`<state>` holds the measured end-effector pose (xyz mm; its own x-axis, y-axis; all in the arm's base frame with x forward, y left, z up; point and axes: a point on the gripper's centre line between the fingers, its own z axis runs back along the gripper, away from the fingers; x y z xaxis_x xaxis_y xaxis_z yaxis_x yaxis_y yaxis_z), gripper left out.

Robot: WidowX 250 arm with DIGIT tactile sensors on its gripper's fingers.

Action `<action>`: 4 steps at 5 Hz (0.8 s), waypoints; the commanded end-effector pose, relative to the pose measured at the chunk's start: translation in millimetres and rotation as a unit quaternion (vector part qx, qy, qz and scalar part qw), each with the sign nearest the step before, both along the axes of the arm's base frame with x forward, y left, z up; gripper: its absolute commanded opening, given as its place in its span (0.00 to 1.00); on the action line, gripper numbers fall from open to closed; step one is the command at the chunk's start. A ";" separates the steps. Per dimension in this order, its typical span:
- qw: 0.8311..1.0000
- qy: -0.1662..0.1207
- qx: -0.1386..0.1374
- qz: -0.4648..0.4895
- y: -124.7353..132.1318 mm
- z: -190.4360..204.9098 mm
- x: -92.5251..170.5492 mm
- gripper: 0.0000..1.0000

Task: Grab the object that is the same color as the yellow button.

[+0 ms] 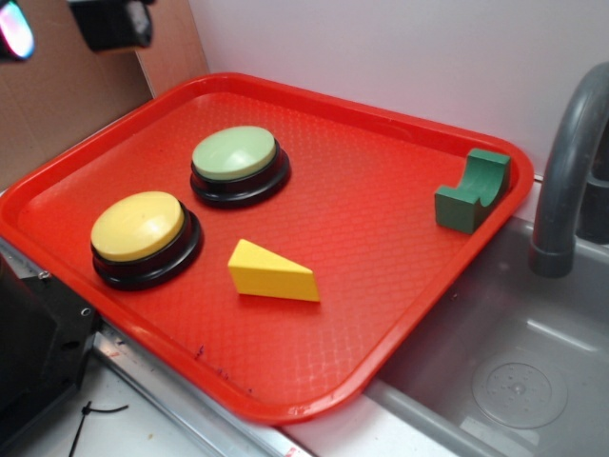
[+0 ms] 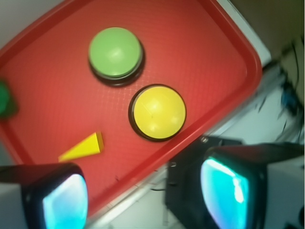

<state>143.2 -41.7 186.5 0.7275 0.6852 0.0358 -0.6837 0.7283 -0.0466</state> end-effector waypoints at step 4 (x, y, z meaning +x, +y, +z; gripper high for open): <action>0.960 0.037 -0.054 0.273 -46.1 -118.9 33.1 1.00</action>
<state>171.4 -88.6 63.5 0.2584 0.9621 -0.0873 -0.9659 0.2588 -0.0070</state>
